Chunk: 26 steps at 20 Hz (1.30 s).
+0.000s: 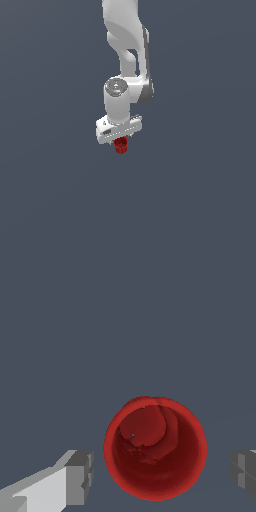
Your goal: Pick up the object and move it to a goal position.
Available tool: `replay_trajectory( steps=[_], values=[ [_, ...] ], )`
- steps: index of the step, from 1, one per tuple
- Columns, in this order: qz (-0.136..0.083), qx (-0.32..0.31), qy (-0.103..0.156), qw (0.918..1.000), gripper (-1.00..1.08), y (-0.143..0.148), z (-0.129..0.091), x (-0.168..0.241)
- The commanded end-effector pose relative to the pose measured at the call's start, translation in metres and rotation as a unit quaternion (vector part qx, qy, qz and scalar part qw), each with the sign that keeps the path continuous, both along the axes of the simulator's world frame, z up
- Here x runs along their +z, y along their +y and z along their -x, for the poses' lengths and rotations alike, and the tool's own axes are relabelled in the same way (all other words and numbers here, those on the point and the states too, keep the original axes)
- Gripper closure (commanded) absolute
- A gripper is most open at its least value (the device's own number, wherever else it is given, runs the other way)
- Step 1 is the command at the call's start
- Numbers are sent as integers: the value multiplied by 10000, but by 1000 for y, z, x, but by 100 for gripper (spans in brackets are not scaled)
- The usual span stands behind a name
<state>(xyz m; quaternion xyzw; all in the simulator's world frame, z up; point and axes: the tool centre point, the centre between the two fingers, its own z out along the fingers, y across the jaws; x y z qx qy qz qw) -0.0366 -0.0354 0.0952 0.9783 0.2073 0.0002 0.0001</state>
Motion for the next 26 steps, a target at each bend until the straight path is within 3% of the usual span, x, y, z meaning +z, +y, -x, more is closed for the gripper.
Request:
replay_trajectory(
  steps=[1,14,15,26],
  values=[
    [0,3,4,10000,-92,0,0,-6],
    [-1,22,3,10000,-92,0,1,-48],
    [-1,22,3,10000,108,0,1,-48],
    [1,19,-2,10000,108,0,1,-47]
  ],
)
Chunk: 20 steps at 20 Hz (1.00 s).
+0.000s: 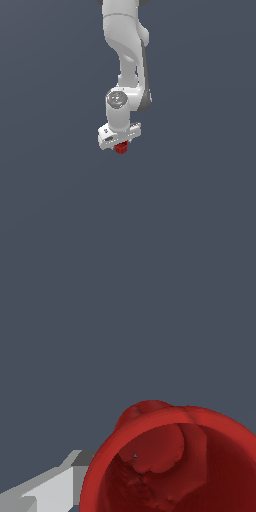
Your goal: Pick up the object and move it to a goal position.
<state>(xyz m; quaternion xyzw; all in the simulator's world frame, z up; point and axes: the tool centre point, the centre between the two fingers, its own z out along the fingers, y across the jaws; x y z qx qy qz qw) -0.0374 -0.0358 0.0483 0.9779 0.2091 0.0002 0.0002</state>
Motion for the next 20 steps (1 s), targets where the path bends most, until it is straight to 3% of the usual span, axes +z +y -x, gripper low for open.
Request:
replay_trajectory(
  steps=[1,9,20],
  values=[
    [0,0,-2,10000,108,1,0,1],
    [0,0,-2,10000,108,38,-4,20],
    [3,2,0,10000,108,147,-18,76]
  ],
)
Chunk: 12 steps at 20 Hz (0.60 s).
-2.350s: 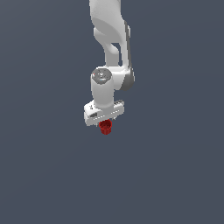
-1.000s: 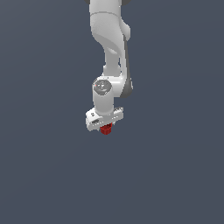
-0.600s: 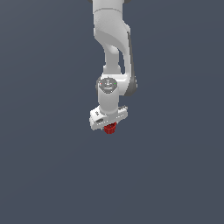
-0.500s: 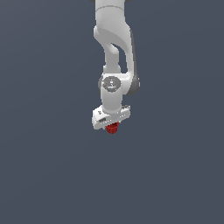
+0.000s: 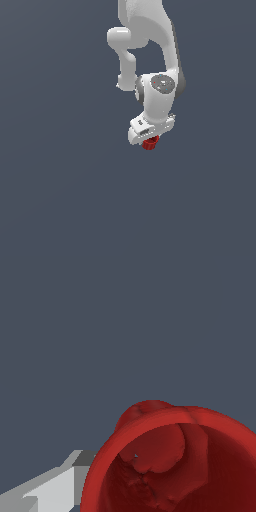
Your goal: Pick up the object and move it to a goal position.
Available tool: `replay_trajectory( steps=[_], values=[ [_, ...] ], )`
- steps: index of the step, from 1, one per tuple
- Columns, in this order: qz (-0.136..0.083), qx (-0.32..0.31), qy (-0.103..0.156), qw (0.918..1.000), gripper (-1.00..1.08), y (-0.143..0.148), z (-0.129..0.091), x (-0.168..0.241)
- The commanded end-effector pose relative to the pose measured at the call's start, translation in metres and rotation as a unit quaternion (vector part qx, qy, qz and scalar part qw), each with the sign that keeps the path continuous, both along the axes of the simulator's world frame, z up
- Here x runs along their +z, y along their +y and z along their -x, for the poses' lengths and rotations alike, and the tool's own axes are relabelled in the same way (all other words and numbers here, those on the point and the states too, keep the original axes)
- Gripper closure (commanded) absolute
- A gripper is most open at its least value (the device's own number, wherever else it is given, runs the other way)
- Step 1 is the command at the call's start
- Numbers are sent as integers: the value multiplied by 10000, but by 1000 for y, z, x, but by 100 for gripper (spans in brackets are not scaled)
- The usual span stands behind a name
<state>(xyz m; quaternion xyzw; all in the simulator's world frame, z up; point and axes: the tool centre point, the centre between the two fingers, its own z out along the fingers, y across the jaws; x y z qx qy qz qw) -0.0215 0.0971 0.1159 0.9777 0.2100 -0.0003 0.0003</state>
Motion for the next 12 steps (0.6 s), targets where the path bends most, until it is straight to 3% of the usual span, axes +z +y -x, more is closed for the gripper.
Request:
replay_trajectory(
  steps=[1,6,12],
  values=[
    [1,-8,-5,10000,108,22,-4,13],
    [-1,-7,-3,10000,108,51,-9,27],
    [-1,-7,-3,10000,108,60,-12,32]
  ],
)
